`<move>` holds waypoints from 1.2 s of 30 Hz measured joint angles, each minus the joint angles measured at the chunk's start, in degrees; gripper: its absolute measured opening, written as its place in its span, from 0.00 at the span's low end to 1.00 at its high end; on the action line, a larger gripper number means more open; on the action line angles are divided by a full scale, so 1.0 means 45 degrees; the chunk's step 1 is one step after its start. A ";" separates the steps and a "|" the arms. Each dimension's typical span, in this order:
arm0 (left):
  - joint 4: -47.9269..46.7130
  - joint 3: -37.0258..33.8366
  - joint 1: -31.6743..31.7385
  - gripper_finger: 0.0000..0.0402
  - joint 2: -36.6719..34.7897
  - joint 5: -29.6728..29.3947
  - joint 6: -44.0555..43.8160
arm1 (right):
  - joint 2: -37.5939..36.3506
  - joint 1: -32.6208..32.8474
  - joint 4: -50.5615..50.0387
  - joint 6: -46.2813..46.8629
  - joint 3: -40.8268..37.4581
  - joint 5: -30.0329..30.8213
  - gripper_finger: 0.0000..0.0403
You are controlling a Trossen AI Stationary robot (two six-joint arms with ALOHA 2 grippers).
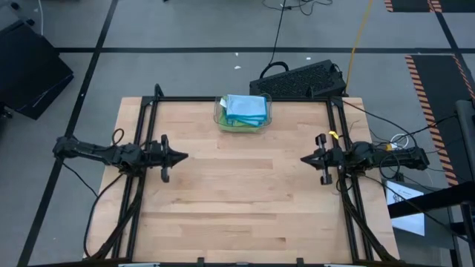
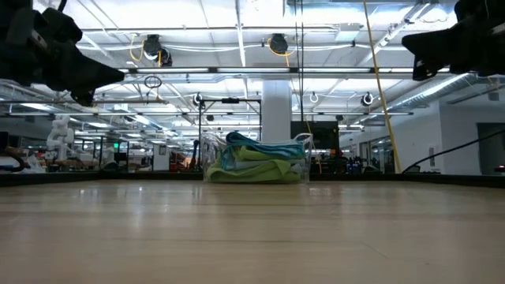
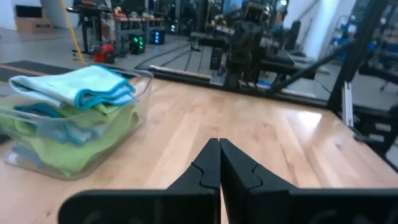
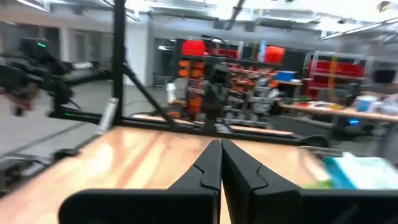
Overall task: Fold microfiber towels
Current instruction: Return to Home Position
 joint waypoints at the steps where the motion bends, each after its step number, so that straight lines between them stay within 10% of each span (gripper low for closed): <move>1: -0.0225 0.0000 0.0003 0.00 -0.0139 0.0141 0.0072 | 0.0002 0.0000 0.0000 0.0220 0.0000 -0.0251 0.00; 36: -0.1234 -0.0053 0.0954 0.00 -0.2174 0.1871 0.2722 | 0.0007 0.0010 -0.0054 0.0252 -0.0010 -0.0361 0.00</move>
